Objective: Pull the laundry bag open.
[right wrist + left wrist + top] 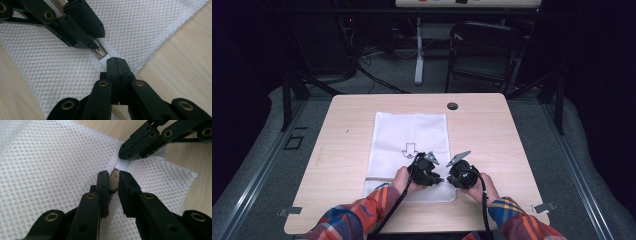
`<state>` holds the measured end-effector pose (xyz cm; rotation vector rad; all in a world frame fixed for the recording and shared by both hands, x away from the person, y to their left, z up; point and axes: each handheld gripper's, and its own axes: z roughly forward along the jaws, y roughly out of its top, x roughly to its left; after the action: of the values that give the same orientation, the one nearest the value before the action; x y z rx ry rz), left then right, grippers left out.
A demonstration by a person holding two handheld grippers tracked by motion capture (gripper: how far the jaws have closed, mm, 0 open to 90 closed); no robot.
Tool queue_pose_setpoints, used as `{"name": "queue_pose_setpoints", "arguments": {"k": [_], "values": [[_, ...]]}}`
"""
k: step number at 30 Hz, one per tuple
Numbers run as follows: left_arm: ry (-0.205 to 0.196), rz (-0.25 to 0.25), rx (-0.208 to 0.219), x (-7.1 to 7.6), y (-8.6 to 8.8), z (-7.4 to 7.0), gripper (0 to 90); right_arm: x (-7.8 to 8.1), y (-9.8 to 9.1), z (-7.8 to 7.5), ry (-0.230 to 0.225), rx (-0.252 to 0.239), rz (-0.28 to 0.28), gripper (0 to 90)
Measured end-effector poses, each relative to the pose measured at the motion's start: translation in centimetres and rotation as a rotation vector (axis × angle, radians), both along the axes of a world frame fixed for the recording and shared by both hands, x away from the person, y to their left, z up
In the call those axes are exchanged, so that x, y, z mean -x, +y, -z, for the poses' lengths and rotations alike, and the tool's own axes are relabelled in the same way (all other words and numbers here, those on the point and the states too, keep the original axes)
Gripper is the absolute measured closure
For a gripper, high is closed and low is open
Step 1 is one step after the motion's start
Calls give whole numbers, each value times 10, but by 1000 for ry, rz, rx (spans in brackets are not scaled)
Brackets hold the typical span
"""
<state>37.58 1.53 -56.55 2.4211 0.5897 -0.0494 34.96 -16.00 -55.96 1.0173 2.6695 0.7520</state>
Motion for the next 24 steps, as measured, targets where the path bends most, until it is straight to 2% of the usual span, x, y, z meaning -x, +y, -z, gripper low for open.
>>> {"name": "queue_pose_setpoints", "arguments": {"k": [2,3,4,5,6,9,10,20,22,24], "values": [[4,-3,8,0,-2,1,720,0,-1,0,2,-4,1,900],[-4,1,-7,1,-2,1,727,0,-2,0,2,-9,1,900],[-9,1,-4,1,-3,1,738,0,-2,1,1,-17,2,900],[-11,-1,-13,0,-2,1,752,0,-2,0,1,-9,-5,900],[-9,-6,3,0,-2,2,770,1,-1,1,-4,-7,-3,900],[-7,0,6,0,-1,1,801,2,2,0,-13,9,-7,900],[-9,-3,2,1,-2,1,806,2,2,-1,-12,32,-14,900],[-8,12,-12,-1,3,-2,816,2,5,0,-16,32,3,900],[-4,6,-15,-1,6,-3,816,2,4,-1,-16,45,4,900],[1,0,-15,-1,11,-4,816,2,4,0,-7,25,11,900]]}}
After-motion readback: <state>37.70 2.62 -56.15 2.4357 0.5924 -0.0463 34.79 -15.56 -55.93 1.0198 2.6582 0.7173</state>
